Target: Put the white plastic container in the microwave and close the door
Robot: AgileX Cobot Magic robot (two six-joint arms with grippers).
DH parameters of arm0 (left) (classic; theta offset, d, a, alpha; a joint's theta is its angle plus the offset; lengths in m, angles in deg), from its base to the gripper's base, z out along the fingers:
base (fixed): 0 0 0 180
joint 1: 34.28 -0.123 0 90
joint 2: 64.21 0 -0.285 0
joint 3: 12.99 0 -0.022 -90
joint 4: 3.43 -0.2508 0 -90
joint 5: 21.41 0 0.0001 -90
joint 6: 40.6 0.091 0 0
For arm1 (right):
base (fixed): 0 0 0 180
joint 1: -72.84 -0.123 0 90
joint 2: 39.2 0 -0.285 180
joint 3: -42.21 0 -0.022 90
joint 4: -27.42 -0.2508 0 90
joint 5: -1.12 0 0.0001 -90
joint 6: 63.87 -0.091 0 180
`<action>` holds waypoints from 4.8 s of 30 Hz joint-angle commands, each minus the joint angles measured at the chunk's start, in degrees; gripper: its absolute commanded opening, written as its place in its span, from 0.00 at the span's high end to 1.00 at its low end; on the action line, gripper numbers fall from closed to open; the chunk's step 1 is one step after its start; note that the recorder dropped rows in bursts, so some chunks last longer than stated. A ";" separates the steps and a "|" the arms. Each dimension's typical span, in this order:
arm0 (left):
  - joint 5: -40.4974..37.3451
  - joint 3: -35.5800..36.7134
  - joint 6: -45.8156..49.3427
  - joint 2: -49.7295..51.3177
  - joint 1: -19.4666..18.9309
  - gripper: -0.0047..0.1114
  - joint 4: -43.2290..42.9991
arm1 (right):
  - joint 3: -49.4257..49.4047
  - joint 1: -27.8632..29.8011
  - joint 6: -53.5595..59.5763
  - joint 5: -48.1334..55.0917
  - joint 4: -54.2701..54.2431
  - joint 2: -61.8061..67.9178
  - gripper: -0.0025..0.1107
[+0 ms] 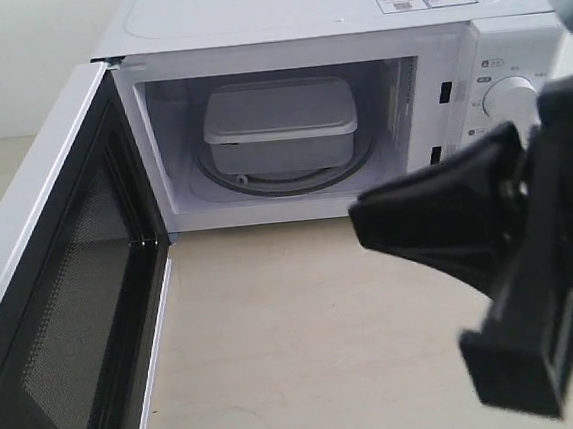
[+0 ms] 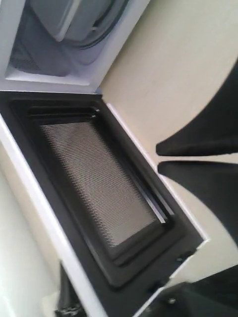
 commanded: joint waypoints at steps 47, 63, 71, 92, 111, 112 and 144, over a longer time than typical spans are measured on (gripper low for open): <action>0.06 0.11 -0.49 -0.20 -0.14 0.92 -0.12 | 5.28 -0.02 -27.82 33.61 27.21 -6.67 0.98; 0.06 0.11 -0.49 -0.20 -0.14 0.92 -0.12 | 5.28 -0.02 -28.49 33.10 25.58 -6.67 0.98; 6.33 0.11 -2.32 -0.20 -0.14 0.92 8.48 | 5.28 -0.02 -28.39 33.10 25.58 -6.67 0.98; -2.37 -31.15 -9.51 14.45 -0.14 0.92 16.08 | 5.28 -0.02 -28.27 33.10 26.05 -6.67 0.98; -53.63 -64.94 -8.23 46.90 -0.14 0.92 -3.86 | 5.28 -0.02 -28.28 32.17 25.94 -6.67 0.98; -53.63 -64.94 -8.23 47.05 -0.14 0.92 -2.82 | 5.28 -0.02 -28.28 32.04 25.94 -6.67 0.98; -53.63 -43.20 26.11 55.21 -0.02 0.92 35.78 | 21.84 -0.02 -33.40 32.95 39.36 -6.67 0.98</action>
